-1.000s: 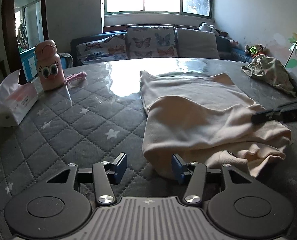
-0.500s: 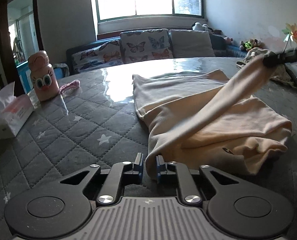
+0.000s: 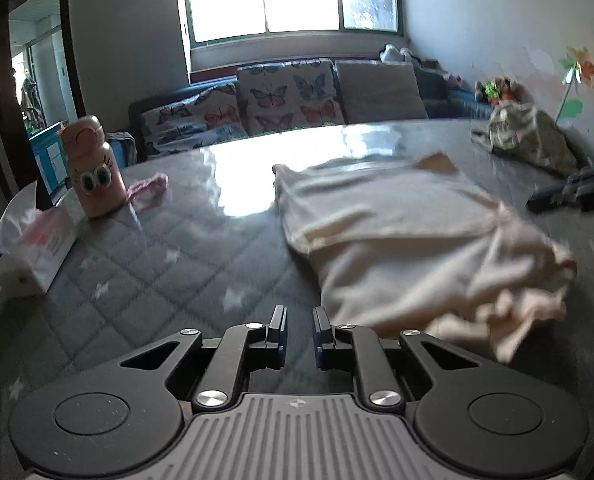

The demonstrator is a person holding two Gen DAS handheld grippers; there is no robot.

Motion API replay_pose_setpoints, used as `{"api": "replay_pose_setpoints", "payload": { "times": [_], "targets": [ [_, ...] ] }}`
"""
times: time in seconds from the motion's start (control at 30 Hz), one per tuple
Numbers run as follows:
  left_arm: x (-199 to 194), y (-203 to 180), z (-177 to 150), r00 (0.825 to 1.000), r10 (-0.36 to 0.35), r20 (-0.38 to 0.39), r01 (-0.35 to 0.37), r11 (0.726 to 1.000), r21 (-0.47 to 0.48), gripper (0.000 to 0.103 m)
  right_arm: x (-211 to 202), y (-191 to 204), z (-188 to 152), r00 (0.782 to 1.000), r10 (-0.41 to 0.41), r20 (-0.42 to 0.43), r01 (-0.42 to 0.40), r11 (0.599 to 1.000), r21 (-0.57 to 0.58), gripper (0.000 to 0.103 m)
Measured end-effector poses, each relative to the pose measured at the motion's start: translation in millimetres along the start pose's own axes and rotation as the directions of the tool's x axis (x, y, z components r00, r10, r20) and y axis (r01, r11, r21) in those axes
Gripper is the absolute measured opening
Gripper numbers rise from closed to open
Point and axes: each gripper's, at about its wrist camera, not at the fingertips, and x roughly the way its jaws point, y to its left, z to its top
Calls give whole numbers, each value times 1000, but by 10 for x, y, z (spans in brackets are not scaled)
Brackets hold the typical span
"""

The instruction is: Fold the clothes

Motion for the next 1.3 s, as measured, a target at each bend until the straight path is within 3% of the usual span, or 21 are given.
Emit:
{"api": "replay_pose_setpoints", "payload": {
  "times": [0.27, 0.43, 0.6, 0.77, 1.1, 1.13, 1.2, 1.3],
  "targets": [
    [528, -286, 270, 995, -94, -29, 95, 995, 28, 15, 361, 91, 20, 998, 41, -53, -43, 998, -39, 18],
    [820, -253, 258, 996, -54, -72, 57, 998, 35, 14, 377, 50, 2, 997, 43, -58, -46, 998, -42, 17],
    [807, -155, 260, 996, -57, -75, 58, 998, 15, 16, 377, 14, -6, 997, 50, -59, -53, 998, -43, 25],
    [811, -156, 275, 996, -44, -83, 46, 999, 16, 16, 411, 10, -1, 997, 45, -61, -49, 998, -51, 25],
    [353, -319, 200, 998, -68, -20, 70, 986, 149, 20, 240, 161, -116, 997, 43, -71, -54, 986, -158, 34],
    [357, -303, 235, 998, -58, -16, 60, 988, 144, 20, 222, 171, -130, 997, 39, -69, -50, 985, -166, 34],
    [377, -259, 315, 999, -35, -9, 36, 991, 129, 22, 175, 182, -137, 997, 39, -59, -49, 984, -171, 45],
    [478, -158, 463, 1000, 9, -8, -9, 996, 94, 23, 145, 178, -136, 997, 46, -54, -55, 984, -168, 45]
  ]
}}
